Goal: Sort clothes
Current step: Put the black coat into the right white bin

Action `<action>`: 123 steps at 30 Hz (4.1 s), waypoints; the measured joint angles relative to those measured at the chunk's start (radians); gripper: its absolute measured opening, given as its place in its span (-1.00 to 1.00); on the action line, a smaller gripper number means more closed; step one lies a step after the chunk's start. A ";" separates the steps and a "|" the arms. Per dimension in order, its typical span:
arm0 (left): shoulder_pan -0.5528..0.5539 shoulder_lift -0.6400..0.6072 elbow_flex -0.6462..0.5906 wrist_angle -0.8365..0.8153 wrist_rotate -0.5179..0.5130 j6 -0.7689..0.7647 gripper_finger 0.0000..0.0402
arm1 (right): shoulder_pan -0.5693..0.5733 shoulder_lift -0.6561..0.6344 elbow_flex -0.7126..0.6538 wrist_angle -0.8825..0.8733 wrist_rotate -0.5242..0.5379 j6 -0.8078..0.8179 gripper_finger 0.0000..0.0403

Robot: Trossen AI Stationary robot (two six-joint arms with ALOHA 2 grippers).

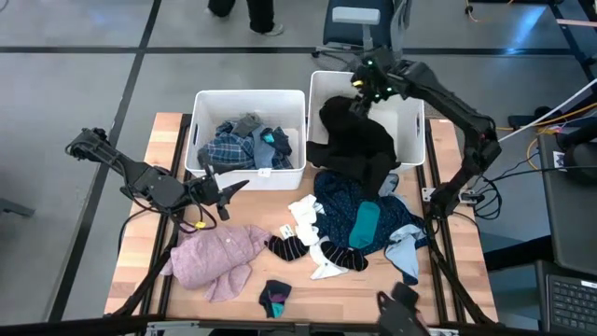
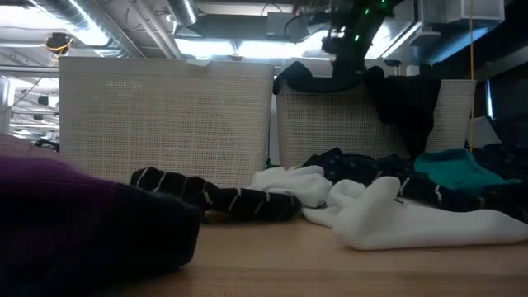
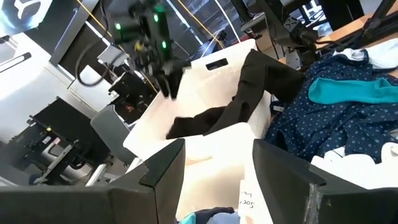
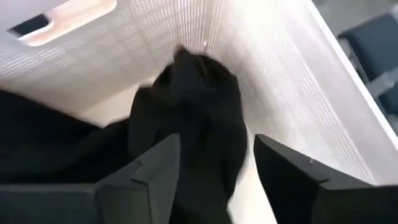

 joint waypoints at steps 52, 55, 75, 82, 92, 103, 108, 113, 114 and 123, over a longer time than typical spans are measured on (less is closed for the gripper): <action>0.000 0.000 0.000 -0.152 0.018 -0.145 -0.10 | 1.170 -0.552 -1.055 0.247 0.691 0.862 0.15; 0.000 0.000 0.000 -0.152 0.018 -0.145 -0.10 | 1.171 -0.553 -1.055 0.395 0.744 0.741 0.15; 0.000 0.000 0.000 -0.159 0.018 -0.133 -0.10 | 0.666 -0.561 -0.849 0.690 0.979 0.006 0.15; 0.000 0.000 0.000 -0.160 0.018 -0.163 -0.10 | 0.426 -0.568 -0.848 0.604 0.821 -0.002 0.15; 0.000 0.000 0.000 -0.179 0.018 -0.215 -0.10 | 0.486 -0.588 -0.715 0.537 0.253 0.128 0.15; 0.032 0.000 0.000 -0.180 0.018 -0.233 -0.10 | 0.548 -0.479 -0.832 0.795 0.322 0.068 0.15; 0.050 0.000 0.000 -0.181 0.018 -0.238 -0.10 | 0.549 -0.453 -0.833 0.853 0.376 -0.016 0.15; 0.055 0.000 0.000 -0.181 0.018 -0.240 -0.10 | 0.551 -0.442 -0.832 0.899 0.055 -0.062 0.15; 0.055 0.000 0.000 -0.181 0.018 -0.239 -0.10 | 0.550 -0.439 -0.832 0.906 0.042 -0.063 0.15; 0.055 0.000 0.000 -0.185 0.018 -0.237 -0.10 | 0.550 -0.323 -0.829 1.018 0.184 -0.099 0.13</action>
